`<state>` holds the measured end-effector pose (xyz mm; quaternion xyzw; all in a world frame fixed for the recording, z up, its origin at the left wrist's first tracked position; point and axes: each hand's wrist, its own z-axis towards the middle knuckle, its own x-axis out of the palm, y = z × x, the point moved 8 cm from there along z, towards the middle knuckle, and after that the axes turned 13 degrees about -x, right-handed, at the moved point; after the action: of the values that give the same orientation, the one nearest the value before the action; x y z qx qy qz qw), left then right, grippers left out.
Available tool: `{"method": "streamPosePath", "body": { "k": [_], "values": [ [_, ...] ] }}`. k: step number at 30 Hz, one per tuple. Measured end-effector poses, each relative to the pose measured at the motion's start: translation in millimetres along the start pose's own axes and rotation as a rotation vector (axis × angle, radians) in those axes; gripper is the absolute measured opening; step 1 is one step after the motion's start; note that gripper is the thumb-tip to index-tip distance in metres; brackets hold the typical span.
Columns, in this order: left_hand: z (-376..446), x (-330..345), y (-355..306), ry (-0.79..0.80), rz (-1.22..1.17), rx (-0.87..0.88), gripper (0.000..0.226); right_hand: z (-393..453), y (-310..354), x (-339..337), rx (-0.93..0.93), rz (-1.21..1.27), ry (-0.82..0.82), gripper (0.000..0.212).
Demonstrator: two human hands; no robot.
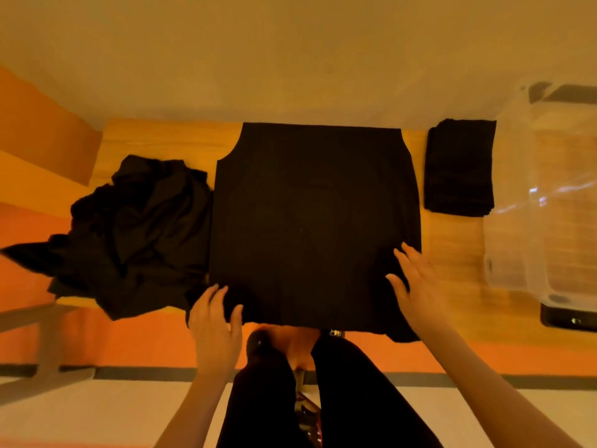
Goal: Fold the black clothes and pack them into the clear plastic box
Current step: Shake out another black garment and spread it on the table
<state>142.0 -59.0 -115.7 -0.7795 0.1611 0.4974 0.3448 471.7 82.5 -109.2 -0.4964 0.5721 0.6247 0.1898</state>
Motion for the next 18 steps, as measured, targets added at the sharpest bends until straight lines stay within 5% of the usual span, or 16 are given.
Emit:
{"method": "streamPosePath", "body": {
  "k": [3,7,13,14,18],
  "values": [
    [-20.8,-8.1,40.5,-0.027,-0.358,-0.376,0.02,-59.4,-16.5,-15.3,0.282,0.303,-0.253,0.012],
    [-36.4,33.1,77.6,0.304,-0.469,-0.68,0.044,-115.0,-31.9,7.3,0.568,0.419,-0.299,0.029],
    [-14.9,40.9,47.5,0.577,-0.663,-0.513,0.046,-136.1,-33.0,42.2,0.786,0.578,-0.389,0.034],
    [-15.0,42.9,43.2,0.588,-0.682,-0.491,0.047,-137.1,-30.2,50.6,0.83,0.687,-0.4,0.023],
    [-22.7,35.8,41.5,0.492,-0.746,-0.422,0.043,-131.3,-21.3,59.8,0.778,0.911,-0.334,0.045]
  ]
}}
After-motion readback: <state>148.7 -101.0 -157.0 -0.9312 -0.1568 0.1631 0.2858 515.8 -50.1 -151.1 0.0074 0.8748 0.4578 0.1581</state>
